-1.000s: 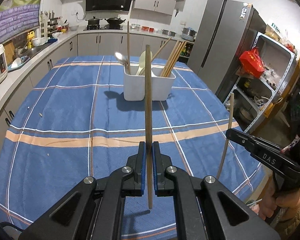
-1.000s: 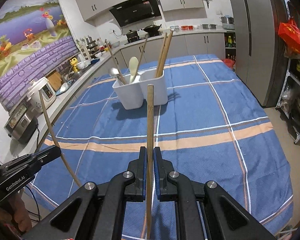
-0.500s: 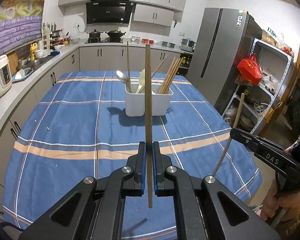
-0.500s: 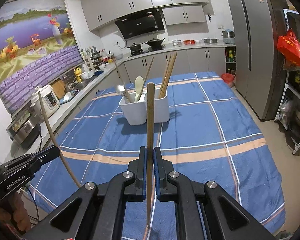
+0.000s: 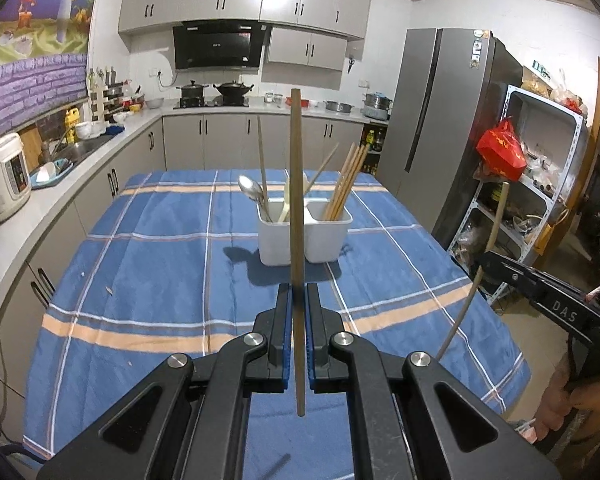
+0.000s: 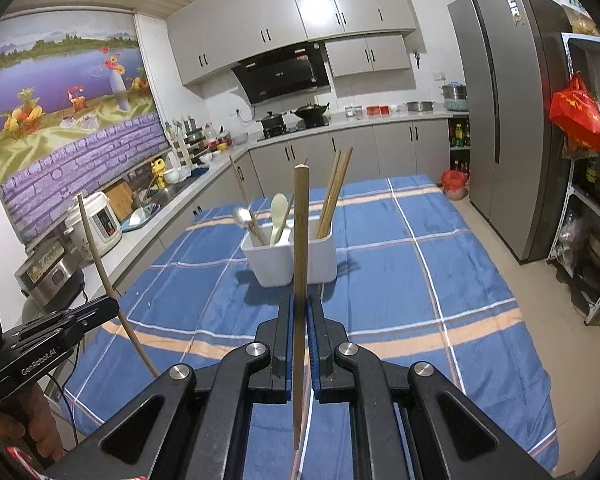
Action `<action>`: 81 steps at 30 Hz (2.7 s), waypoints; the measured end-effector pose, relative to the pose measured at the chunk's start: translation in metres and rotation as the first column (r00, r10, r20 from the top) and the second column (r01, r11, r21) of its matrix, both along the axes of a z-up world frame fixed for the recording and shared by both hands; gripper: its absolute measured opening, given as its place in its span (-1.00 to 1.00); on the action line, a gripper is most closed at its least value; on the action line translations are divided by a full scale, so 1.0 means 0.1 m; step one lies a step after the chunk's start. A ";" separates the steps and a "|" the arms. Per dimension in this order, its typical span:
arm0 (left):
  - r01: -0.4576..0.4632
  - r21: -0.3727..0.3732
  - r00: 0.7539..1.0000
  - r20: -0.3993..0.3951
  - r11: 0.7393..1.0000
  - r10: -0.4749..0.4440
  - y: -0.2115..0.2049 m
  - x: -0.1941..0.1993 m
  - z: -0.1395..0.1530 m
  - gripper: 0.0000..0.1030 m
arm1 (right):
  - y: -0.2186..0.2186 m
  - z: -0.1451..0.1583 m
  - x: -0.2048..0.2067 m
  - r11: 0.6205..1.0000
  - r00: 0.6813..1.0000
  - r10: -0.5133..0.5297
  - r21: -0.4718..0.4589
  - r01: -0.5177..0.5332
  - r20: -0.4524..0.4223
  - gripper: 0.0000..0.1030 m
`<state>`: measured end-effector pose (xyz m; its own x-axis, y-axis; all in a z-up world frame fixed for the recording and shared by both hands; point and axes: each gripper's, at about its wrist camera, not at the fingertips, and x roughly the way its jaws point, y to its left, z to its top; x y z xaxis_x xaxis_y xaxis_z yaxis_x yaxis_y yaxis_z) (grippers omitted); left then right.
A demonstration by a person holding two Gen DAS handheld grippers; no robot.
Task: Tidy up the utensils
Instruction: 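Lift both held chopsticks upright and carry them toward the white holder, then lower the left tool's chopstick into the holder while the right lowers its chopstick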
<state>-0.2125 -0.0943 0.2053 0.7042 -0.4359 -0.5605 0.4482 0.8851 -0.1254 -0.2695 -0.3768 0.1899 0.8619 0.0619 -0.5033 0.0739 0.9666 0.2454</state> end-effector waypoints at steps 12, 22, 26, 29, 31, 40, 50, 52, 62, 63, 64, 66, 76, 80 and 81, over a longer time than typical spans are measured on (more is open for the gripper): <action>-0.024 -0.037 0.995 0.099 0.999 0.028 0.04 0.47 0.53 -0.90 | -0.05 0.38 0.36 1.000 0.997 0.001 -0.021 0.000 0.078 -0.87; -0.026 -0.043 0.985 0.171 0.999 0.033 -0.18 1.15 0.93 -0.90 | -0.12 0.78 1.05 0.999 0.987 -0.019 -0.022 0.023 0.160 -0.87; -0.015 -0.038 0.988 0.156 0.999 0.021 -0.34 1.51 0.89 -0.90 | -0.11 0.87 1.40 0.999 0.984 -0.025 -0.035 0.031 0.175 -0.87; -0.001 -0.044 0.991 0.131 0.999 0.006 -0.45 1.77 0.80 -0.90 | -0.12 0.90 1.65 0.998 0.983 -0.031 -0.042 0.039 0.180 -0.87; 0.003 -0.038 0.993 0.121 0.999 0.001 -0.53 1.94 0.72 -0.90 | -0.13 0.88 1.83 0.998 0.984 -0.038 -0.039 0.045 0.176 -0.87; 0.011 -0.024 0.997 0.076 1.000 -0.009 -0.75 2.50 0.49 -0.90 | -0.22 0.65 2.33 0.998 0.991 -0.062 -0.009 0.064 0.117 -0.87; 0.025 -0.015 0.999 0.033 1.000 -0.025 -0.90 2.82 0.28 -0.90 | -0.33 0.46 2.60 0.994 0.992 -0.102 -0.026 0.105 0.078 -0.87; 0.028 -0.015 0.999 0.020 1.000 -0.027 -0.92 2.83 0.22 -0.90 | -0.31 0.39 2.64 0.993 0.992 -0.110 -0.033 0.112 0.069 -0.87; 0.033 0.031 0.999 -0.031 0.999 -0.032 -1.04 2.90 -0.09 -0.90 | -0.28 -0.04 2.76 0.996 0.996 -0.087 -0.007 0.087 -0.036 -0.86; 0.032 0.038 0.999 -0.038 0.999 -0.031 -1.05 2.90 -0.13 -0.90 | -0.27 -0.09 2.75 0.997 0.995 -0.084 -0.002 0.084 -0.047 -0.86; 0.033 0.041 0.999 -0.042 0.999 -0.031 -1.05 2.90 -0.15 -0.90 | -0.27 -0.13 2.75 0.997 0.995 -0.080 0.002 0.080 -0.055 -0.86; 0.033 0.051 0.998 -0.050 0.998 -0.030 -1.07 2.89 -0.21 -0.90 | -0.26 -0.21 2.74 0.997 0.995 -0.073 0.008 0.074 -0.074 -0.86; 0.026 0.076 0.996 -0.082 0.997 -0.020 -1.05 2.87 -0.37 -0.90 | -0.25 -0.36 2.74 0.997 0.991 -0.073 0.013 0.075 -0.111 -0.86; 0.025 0.080 0.996 -0.092 0.996 -0.017 -1.04 2.87 -0.42 -0.90 | -0.27 -0.37 2.72 0.997 0.991 -0.075 0.011 0.077 -0.111 -0.86; 0.026 0.080 0.995 -0.094 0.996 -0.018 -1.05 2.88 -0.42 -0.90 | -0.27 -0.37 2.72 0.997 0.991 -0.076 0.011 0.078 -0.111 -0.86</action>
<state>0.0751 -0.1988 0.1630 0.6381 -0.4009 -0.6574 0.4572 0.8842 -0.0954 0.0025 -0.4038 0.1533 0.8036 0.0063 -0.5952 0.1752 0.9532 0.2466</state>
